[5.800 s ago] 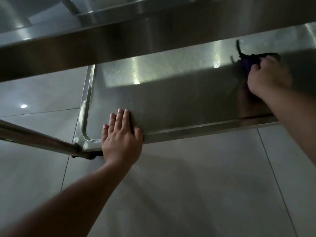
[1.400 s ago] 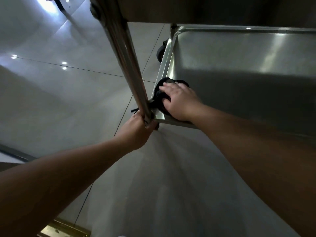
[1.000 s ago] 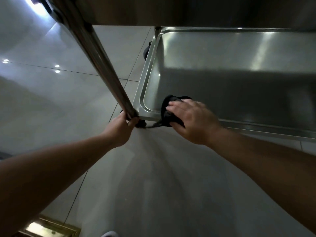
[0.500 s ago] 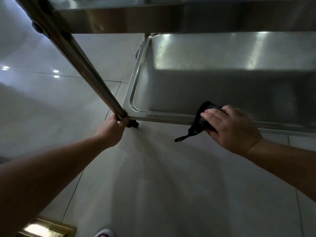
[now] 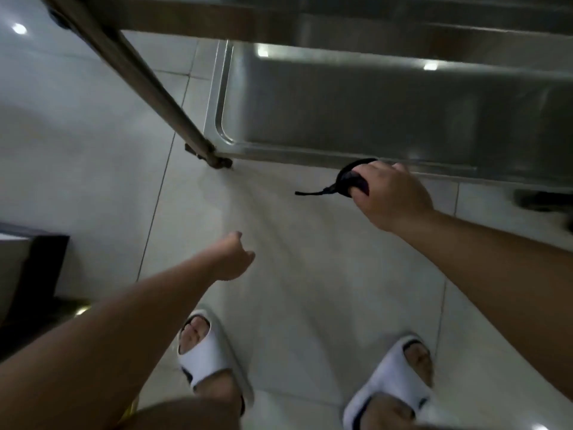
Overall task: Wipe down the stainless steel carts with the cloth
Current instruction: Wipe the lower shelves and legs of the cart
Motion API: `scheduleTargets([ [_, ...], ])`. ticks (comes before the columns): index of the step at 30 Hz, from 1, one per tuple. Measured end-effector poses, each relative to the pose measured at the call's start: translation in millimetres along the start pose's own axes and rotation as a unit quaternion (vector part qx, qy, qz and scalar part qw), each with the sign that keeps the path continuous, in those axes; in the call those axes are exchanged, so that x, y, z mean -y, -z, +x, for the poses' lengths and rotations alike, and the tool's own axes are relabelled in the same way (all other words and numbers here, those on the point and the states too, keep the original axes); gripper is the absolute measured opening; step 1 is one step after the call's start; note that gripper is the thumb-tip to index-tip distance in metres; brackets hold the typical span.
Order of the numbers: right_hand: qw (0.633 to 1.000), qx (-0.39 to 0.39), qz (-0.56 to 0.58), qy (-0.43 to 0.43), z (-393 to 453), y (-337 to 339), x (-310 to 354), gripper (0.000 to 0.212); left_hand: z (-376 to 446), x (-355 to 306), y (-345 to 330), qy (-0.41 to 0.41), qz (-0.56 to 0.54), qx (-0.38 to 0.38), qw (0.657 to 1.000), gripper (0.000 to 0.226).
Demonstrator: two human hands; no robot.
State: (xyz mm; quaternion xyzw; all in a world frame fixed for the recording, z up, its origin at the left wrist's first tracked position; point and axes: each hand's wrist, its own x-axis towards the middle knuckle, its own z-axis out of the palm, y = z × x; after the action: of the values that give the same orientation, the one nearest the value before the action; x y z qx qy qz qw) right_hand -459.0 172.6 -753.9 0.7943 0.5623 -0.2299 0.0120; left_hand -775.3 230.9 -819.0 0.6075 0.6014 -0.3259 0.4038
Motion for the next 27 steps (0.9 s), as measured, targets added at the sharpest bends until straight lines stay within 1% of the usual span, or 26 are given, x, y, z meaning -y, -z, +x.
scheduleTargets([
  [2, 0.995, 0.079, 0.036, -0.047, -30.3, -6.3, 3.7, 0.029, -35.9, -2.1, -5.6, -0.034, 0.055, 0.022, 0.998, 0.072],
  [4, 0.978, 0.174, 0.057, -0.096, -70.6, -11.3, 8.4, 0.028, -76.7, -4.7, -5.7, -0.061, 0.054, 0.035, 0.996, 0.072],
  [5, 0.968, 0.213, 0.067, -0.116, -93.9, -11.6, 11.6, 0.032, -98.0, -5.3, -5.1, -0.068, 0.051, 0.041, 0.996, 0.072],
  [7, 0.952, 0.256, 0.093, -0.143, -140.4, -3.6, 21.3, 0.04, -139.9, -3.4, -3.6, -0.066, 0.054, 0.053, 0.995, 0.07],
  [10, 0.934, 0.278, 0.139, -0.178, -197.8, 28.8, 43.3, 0.041, -205.0, 1.2, 2.3, -0.035, 0.086, 0.073, 0.993, 0.06],
  [12, 0.927, 0.298, 0.138, -0.183, -227.6, 58.4, 60.5, 0.041, -251.1, -2.4, 8.3, -0.017, 0.111, 0.088, 0.99, 0.05],
  [14, 0.922, 0.31, 0.134, -0.187, -250.2, 92.7, 74.2, 0.04, -297.3, -16.2, 19.8, -0.021, 0.113, 0.103, 0.988, 0.042],
  [16, 0.918, 0.323, 0.136, -0.184, -268.2, 131.4, 85.6, 0.039, -344.2, -32.2, 38.5, -0.031, 0.075, 0.104, 0.991, 0.043],
  [18, 0.914, 0.34, 0.133, -0.178, -287.8, 175.7, 94.5, 0.039, -391.1, -50.1, 62.5, -0.053, 0.048, 0.082, 0.994, 0.048],
  [20, 0.92, 0.333, 0.13, -0.162, -310.3, 225.5, 99.3, 0.038, -438.6, -68.0, 86.5, -0.076, 0.041, 0.065, 0.994, 0.049],
  [23, 0.938, 0.288, 0.125, -0.146, -336.4, 306.8, 102.2, 0.034, -506.8, -90.1, 119.0, -0.097, 0.033, 0.046, 0.994, 0.05],
  [25, 0.951, 0.27, 0.088, -0.124, -351.3, 358.4, 106.4, 0.031, -548.4, -98.3, 137.4, -0.11, 0.026, 0.024, 0.993, 0.05],
  [27, 0.963, 0.251, 0.028, -0.098, -365.9, 403.1, 114.4, 0.022, -584.0, -101.6, 154.9, -0.131, 0.024, 0.005, 0.991, 0.052],
])
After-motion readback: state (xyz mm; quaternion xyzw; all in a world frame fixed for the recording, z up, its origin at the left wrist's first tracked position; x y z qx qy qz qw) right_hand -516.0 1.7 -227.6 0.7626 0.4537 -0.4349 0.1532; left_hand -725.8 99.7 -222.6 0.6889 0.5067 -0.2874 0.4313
